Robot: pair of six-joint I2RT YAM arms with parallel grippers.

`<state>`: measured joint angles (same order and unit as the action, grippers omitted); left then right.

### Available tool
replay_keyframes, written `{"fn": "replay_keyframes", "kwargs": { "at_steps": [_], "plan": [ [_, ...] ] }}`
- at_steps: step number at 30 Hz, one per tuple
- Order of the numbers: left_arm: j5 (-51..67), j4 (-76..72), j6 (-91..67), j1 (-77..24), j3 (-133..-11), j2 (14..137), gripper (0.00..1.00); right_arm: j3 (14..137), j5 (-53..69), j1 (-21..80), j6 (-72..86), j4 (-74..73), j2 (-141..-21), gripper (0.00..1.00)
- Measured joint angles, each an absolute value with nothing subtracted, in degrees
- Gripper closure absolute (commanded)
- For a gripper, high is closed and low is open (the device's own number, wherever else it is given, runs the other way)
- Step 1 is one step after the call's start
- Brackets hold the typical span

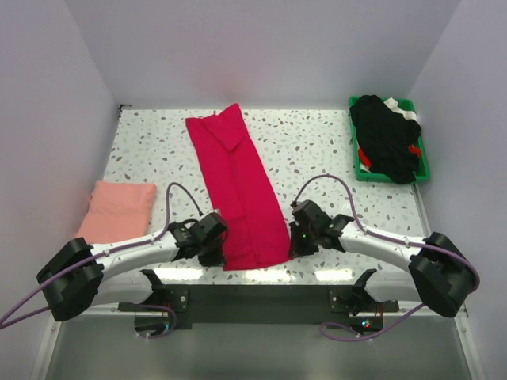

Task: Fold and stack the t-shirts
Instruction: Fold the tshirt

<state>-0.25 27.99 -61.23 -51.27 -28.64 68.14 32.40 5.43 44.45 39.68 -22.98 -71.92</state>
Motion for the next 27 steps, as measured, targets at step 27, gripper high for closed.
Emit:
{"fn": "replay_keyframes", "kwargs": {
  "at_steps": [27],
  "plan": [
    [-0.9,38.9,-60.9,-56.0,-38.1,65.5,0.93,42.2,-2.9,52.2,42.1,-33.2,-65.2,1.00]
  ]
}}
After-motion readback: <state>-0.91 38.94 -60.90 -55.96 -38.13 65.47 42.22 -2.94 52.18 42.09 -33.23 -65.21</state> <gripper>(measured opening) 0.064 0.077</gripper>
